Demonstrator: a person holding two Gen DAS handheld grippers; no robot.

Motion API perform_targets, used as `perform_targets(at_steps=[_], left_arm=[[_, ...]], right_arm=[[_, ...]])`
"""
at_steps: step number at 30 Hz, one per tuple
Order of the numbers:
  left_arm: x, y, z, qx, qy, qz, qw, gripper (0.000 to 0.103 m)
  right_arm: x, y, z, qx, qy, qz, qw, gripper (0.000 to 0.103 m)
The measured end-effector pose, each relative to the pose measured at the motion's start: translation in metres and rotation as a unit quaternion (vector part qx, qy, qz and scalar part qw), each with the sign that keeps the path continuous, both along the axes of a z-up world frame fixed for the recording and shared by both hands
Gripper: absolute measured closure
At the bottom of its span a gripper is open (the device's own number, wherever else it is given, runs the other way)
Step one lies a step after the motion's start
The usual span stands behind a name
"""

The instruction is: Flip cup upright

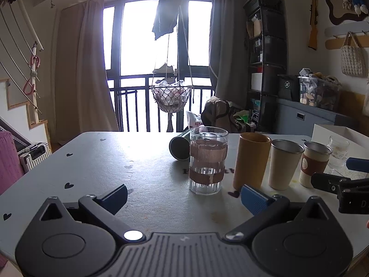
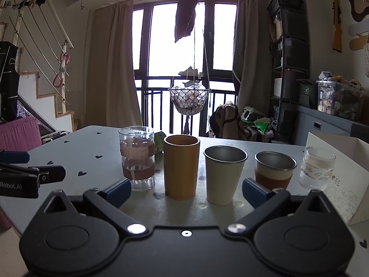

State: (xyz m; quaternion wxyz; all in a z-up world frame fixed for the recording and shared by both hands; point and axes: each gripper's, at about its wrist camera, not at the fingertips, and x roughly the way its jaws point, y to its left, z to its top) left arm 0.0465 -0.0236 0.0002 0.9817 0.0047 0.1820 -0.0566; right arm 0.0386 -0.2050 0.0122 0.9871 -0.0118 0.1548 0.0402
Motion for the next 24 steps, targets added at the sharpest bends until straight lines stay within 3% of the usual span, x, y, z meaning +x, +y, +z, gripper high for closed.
perform_targets(at_steps=[24], left_arm=[[-0.0017,-0.0003,-0.0003,0.000,0.000,-0.001,1.0000,0.000]], right_arm=[[-0.0005,-0.0003,-0.0003,0.000,0.000,0.000,1.000,0.000]])
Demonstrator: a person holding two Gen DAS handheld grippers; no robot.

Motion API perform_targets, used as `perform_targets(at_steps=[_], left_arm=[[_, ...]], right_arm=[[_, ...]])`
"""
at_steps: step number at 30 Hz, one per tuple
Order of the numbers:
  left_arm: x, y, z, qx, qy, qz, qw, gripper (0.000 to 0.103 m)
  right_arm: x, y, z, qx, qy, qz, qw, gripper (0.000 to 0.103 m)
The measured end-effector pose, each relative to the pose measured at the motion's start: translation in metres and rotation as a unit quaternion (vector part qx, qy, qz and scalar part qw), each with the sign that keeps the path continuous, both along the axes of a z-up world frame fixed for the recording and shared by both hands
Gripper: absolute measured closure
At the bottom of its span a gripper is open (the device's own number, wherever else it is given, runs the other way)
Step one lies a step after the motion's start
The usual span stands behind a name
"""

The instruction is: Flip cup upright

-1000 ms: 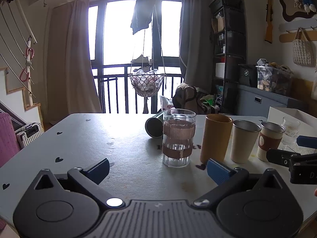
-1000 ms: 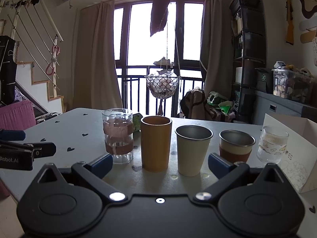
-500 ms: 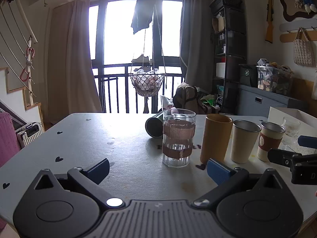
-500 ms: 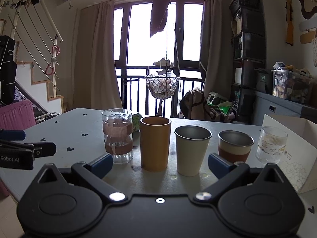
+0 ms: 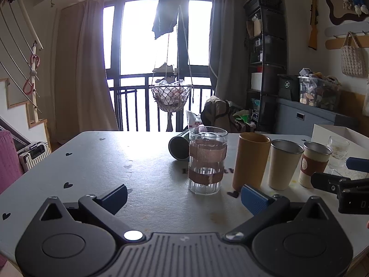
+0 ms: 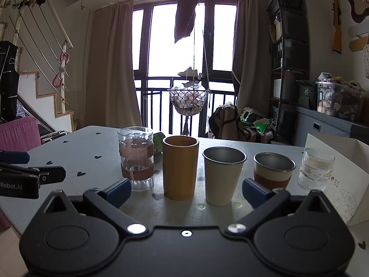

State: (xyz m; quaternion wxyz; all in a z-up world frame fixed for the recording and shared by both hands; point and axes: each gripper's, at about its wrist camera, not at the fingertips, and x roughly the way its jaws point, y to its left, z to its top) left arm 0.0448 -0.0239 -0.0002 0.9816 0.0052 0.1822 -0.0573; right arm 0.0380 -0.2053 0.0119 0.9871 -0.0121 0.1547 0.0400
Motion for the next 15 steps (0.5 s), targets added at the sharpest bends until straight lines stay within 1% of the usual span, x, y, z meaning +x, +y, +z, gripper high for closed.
perform_targets(at_steps=[15], left_arm=[[0.0001,0.0003,0.0002,0.000,0.000,0.000,1.0000,0.000]], right_arm=[[0.0009,-0.0005,0.0005,0.000,0.000,0.000,1.000,0.000]])
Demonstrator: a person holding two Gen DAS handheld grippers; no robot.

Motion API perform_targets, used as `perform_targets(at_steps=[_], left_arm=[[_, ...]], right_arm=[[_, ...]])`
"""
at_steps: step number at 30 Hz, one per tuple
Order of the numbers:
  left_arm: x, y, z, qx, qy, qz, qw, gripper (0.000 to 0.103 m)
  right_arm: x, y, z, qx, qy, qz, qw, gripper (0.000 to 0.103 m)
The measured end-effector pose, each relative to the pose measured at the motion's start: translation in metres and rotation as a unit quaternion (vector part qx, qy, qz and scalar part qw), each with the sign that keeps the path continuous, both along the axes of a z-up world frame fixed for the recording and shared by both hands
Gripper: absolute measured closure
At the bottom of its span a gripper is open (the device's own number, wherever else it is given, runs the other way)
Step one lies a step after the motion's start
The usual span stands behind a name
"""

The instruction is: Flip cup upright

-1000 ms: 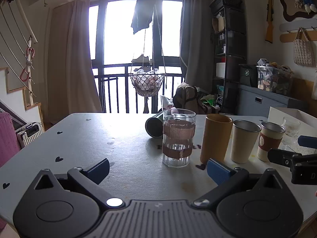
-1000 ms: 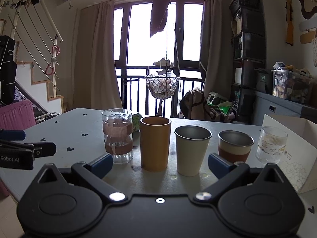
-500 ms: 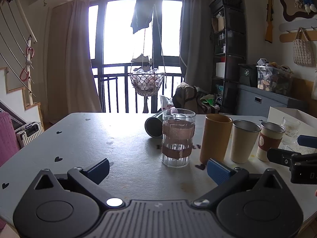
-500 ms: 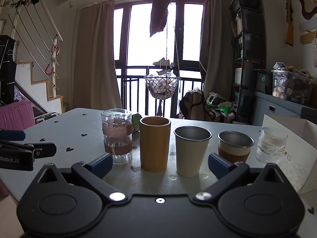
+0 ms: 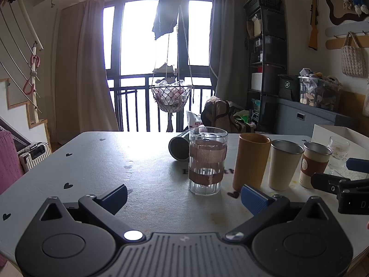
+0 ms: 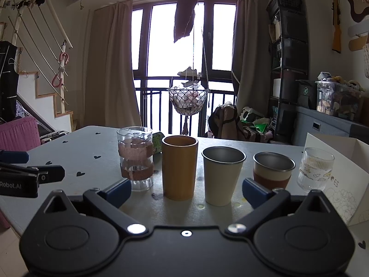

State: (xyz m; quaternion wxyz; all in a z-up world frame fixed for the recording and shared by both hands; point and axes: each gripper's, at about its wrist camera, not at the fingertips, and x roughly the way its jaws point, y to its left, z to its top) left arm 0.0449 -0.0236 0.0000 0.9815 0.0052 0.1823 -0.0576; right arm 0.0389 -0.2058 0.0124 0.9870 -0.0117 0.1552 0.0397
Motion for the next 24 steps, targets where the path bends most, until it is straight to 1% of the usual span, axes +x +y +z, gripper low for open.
perform_targets(at_steps=[24], left_arm=[[0.0001,0.0001,0.0012,0.001,0.000,0.005,1.0000,0.000]], right_arm=[[0.0010,-0.0008,-0.0001,0.000,0.000,0.000,1.000,0.000]])
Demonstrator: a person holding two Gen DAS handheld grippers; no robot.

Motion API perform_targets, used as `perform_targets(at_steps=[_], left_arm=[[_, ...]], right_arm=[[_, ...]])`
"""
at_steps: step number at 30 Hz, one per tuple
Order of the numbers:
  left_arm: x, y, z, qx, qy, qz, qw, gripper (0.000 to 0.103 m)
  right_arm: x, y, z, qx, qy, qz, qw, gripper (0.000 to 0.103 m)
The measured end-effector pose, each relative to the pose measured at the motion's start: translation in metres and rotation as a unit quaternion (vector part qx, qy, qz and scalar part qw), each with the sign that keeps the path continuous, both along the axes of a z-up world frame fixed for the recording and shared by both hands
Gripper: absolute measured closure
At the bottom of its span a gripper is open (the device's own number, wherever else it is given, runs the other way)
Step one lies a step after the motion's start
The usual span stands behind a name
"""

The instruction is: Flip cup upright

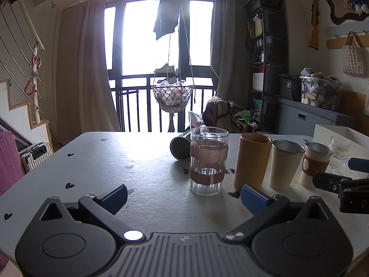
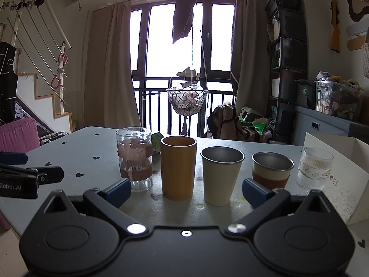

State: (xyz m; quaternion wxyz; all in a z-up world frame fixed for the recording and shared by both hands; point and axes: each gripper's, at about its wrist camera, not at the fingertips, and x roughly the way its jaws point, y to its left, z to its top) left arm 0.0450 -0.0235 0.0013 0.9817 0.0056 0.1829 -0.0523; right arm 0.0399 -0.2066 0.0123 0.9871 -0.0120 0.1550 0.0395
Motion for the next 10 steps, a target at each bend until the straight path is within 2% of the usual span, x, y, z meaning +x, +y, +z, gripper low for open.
perform_targets(at_steps=[10], left_arm=[[0.0003,-0.0010,0.0001,0.003,-0.001,0.001,1.0000,0.000]], right_arm=[[-0.0011,-0.0015,0.0002,0.001,-0.001,-0.003,1.000,0.000]])
